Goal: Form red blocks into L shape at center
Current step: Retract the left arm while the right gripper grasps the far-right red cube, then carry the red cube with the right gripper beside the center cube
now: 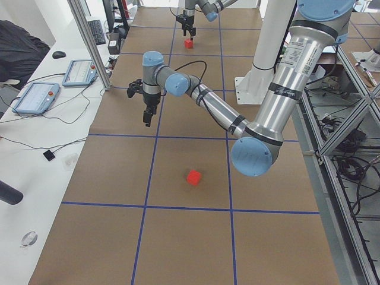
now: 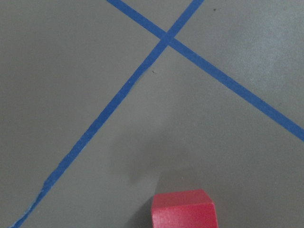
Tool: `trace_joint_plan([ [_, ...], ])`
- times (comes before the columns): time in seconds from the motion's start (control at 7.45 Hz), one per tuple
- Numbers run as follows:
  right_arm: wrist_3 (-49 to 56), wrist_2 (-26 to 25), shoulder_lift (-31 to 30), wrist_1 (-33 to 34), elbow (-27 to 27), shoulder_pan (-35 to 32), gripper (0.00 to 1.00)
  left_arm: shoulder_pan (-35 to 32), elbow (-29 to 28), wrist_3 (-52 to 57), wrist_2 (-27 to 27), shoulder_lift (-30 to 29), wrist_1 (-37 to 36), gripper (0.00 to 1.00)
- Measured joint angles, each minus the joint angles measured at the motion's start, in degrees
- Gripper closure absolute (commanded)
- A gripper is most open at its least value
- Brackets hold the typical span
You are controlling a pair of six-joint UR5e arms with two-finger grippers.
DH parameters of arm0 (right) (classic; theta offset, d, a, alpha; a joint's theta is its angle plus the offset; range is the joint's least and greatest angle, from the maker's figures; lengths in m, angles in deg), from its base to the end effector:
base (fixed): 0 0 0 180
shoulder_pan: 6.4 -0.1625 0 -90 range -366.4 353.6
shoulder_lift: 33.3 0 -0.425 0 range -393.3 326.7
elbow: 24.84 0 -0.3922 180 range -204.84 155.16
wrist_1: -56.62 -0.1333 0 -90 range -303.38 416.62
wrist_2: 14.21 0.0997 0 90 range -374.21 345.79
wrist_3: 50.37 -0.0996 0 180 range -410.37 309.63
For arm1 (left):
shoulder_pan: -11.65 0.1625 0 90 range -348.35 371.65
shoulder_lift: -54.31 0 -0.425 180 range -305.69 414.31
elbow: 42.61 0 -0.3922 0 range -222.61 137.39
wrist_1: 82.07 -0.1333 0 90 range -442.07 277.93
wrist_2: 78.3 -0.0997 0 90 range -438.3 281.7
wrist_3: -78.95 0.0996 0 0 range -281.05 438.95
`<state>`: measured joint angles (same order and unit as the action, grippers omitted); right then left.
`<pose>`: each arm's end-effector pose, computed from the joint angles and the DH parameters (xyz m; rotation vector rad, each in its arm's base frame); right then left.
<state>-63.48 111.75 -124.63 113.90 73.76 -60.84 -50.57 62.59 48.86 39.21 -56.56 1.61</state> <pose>-0.2342 -0.4563 0.5354 0.3716 -0.8372 -0.5833 0.2019 -0.5705 0.3559 0.2185 0.6567 0.0859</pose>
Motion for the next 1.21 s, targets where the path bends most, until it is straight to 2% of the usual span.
trace_joint_plan([
  [0.81,0.88,-0.66,2.04,0.27,-4.7,1.3,0.01,0.08,0.18,-0.04,0.0,0.08,0.0,0.0],
  [0.94,0.89,-0.72,2.33,0.24,-5.41,1.89,0.04,0.11,0.21,-0.03,0.0,0.07,0.0,0.0],
  [1.07,0.92,-0.69,2.48,0.22,-5.95,2.47,0.3,0.14,0.24,-0.02,0.0,0.05,0.0,0.0],
  [1.21,0.91,-0.63,2.48,0.21,-6.21,2.72,0.69,0.15,0.32,-0.03,0.0,0.05,0.0,0.0],
])
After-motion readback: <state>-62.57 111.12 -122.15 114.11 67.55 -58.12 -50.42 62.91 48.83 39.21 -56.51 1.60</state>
